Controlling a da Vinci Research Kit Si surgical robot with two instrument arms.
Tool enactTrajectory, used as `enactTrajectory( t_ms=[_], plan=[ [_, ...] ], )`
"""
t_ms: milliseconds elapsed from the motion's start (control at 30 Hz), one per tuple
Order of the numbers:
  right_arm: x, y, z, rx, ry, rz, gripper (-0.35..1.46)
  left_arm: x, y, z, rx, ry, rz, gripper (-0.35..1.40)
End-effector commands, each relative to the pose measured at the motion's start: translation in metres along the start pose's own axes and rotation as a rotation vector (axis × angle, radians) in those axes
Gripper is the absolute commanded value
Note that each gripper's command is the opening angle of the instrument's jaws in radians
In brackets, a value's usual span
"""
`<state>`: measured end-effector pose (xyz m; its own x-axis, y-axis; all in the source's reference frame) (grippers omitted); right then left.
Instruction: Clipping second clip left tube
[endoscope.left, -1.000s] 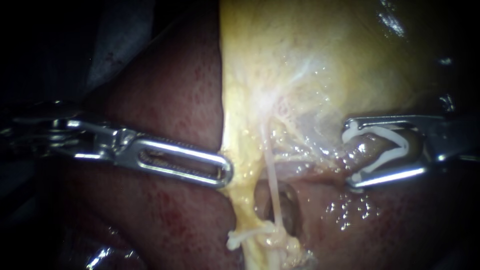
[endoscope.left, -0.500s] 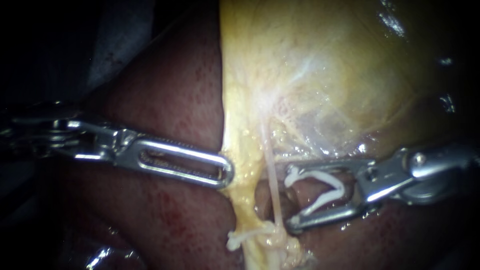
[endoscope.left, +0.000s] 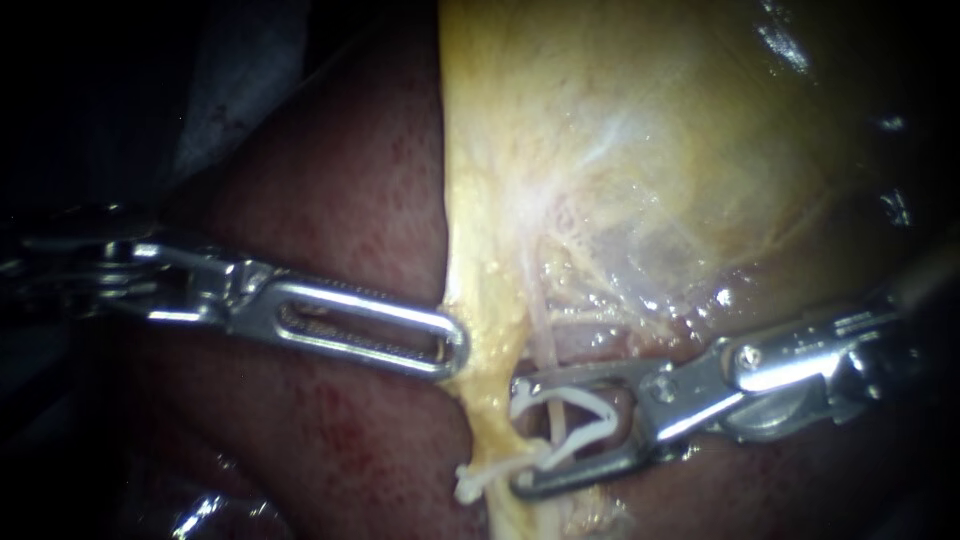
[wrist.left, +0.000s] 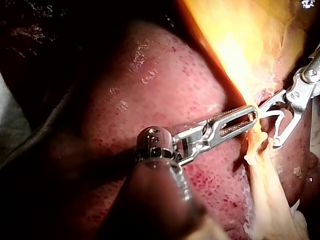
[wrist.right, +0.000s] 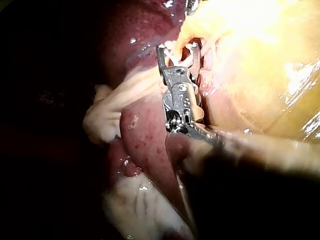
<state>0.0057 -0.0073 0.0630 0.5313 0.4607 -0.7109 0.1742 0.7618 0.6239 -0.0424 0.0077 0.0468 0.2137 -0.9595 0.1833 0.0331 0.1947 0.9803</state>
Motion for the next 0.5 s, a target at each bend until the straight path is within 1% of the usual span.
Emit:
enactTrajectory(
  t_ms=[33, 267, 400, 500],
  plan=[
    [0.0, 0.0, 0.0002, 0.003, 0.0, 0.0, 0.51, 0.0, 0.0, 0.0, 0.0, 0.0, 0.0, -0.35],
    [0.0003, 0.0001, 0.0016, 0.022, -0.005, -0.002, 0.48, 0.0, -0.0002, 0.0001, -0.001, 0.0, 0.0, -0.35],
    [0.0001, 0.0002, 0.0028, 0.038, -0.01, -0.001, 0.47, 0.0, -0.0003, 0.0002, -0.001, -0.001, 0.0, -0.35],
    [-0.0002, 0.0003, 0.0037, 0.037, -0.011, 0.006, 0.46, 0.0, -0.0003, 0.0002, -0.001, -0.001, 0.0, -0.35]
  ],
)
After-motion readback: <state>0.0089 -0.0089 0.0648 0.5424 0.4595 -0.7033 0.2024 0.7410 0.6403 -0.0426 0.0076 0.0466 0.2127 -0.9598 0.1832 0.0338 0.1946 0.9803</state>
